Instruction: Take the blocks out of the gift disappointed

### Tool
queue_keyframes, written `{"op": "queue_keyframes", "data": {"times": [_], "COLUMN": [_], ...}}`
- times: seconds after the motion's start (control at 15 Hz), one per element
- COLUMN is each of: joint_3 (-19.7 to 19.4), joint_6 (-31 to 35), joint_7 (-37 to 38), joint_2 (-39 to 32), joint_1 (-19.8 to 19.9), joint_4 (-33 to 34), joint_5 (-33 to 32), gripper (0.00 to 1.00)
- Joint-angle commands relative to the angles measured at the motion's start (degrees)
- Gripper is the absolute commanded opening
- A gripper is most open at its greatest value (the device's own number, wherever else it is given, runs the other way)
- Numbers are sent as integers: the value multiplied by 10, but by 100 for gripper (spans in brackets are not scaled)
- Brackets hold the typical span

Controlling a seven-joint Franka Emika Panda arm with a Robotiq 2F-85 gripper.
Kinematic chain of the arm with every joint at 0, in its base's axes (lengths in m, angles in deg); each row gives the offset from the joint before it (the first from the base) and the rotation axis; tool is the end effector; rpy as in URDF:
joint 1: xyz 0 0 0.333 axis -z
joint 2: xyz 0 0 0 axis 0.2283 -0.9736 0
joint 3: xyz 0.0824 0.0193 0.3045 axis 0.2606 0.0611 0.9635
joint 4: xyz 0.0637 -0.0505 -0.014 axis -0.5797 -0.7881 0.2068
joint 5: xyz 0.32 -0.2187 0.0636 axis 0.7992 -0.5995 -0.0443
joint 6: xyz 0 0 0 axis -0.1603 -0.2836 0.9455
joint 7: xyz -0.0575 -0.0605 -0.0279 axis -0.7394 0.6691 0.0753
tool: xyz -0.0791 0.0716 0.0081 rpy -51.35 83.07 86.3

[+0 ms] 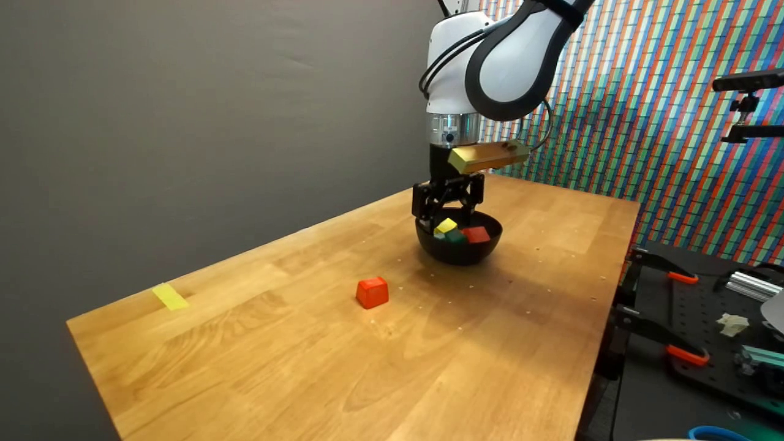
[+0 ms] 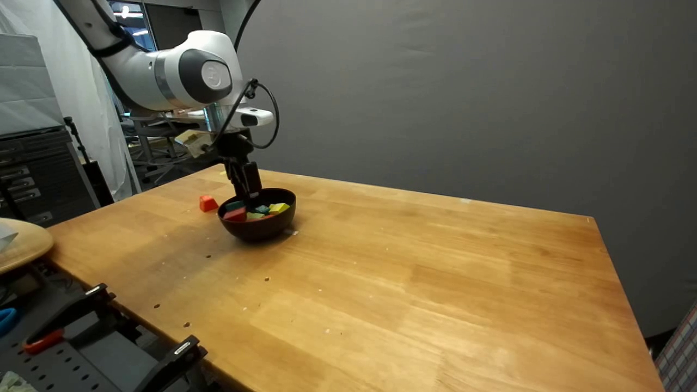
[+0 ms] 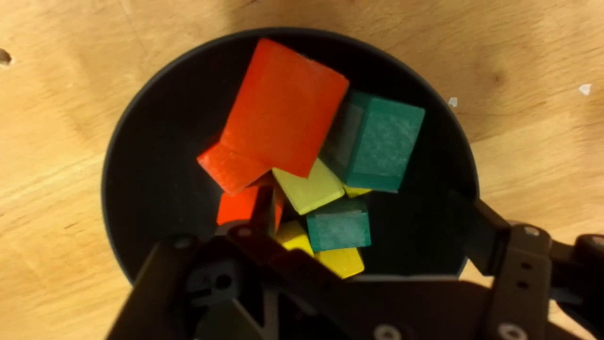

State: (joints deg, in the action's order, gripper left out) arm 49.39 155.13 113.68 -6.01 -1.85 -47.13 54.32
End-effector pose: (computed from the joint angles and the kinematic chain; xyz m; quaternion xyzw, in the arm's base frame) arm 0.5186 0.1295 0.1902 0.9864 -0.1616 -0.0027 0.0287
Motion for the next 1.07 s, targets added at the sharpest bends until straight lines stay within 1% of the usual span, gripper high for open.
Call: {"op": "queue_keyframes", "data": {"times": [0.0,0.07,0.13,0.2,0.27,0.33,0.4,0.53,0.6,0.8,1.0], "joint_3": [16,16,17,17,17,17,17,15,14,11,0], "joint_6": [-25,-29,-32,-37,-40,-43,-46,-51,-52,-56,-50], "joint_7": [-29,-29,-31,-31,-32,-33,-33,-30,-28,-24,-6], "joint_2": [5,4,3,2,1,1,1,2,3,5,20], "joint_1": [14,13,13,12,12,11,11,10,10,8,-1], "joint_4": [6,6,7,8,10,10,10,10,10,10,7], "joint_5": [30,34,39,40,41,41,41,39,38,33,13], "gripper": [72,66,57,51,44,34,26,14,16,16,16]}}
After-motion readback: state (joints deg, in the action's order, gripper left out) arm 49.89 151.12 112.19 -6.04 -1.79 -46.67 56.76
